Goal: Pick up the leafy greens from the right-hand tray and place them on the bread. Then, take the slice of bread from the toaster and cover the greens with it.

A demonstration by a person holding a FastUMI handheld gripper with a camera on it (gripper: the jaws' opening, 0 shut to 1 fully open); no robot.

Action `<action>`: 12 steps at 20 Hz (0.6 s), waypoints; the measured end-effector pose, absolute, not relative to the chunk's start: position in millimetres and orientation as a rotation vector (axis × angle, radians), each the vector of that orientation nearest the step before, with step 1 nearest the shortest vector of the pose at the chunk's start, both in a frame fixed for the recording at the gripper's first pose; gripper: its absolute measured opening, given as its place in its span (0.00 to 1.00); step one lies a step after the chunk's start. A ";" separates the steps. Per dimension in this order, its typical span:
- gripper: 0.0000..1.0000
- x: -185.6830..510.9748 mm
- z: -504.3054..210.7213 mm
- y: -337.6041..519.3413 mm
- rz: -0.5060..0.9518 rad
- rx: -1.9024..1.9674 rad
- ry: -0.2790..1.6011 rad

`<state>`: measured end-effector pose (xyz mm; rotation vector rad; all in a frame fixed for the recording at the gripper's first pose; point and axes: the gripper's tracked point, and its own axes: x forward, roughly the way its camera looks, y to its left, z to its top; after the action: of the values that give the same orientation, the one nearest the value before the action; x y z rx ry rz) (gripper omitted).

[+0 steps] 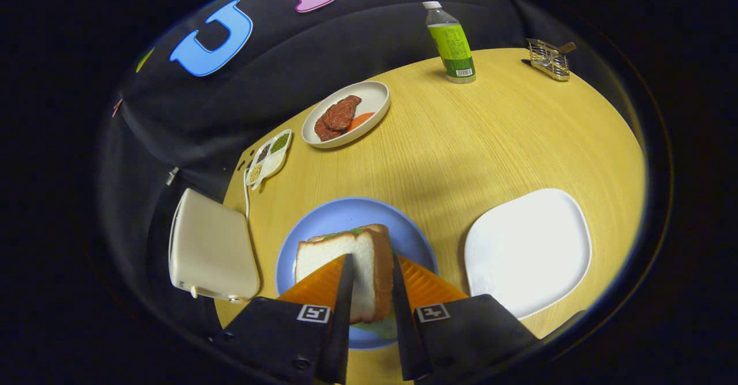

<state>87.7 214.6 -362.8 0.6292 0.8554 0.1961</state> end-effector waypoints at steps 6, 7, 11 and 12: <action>0.56 87.3 -363.9 208.3 0.211 0.507 0.845; 0.59 87.5 -361.9 207.2 0.217 0.479 0.840; 0.62 87.2 -349.3 196.8 0.236 0.409 0.807; 0.62 86.9 -344.9 192.3 0.238 0.402 0.795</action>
<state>86.9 192.3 -344.9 0.4022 0.7955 0.2378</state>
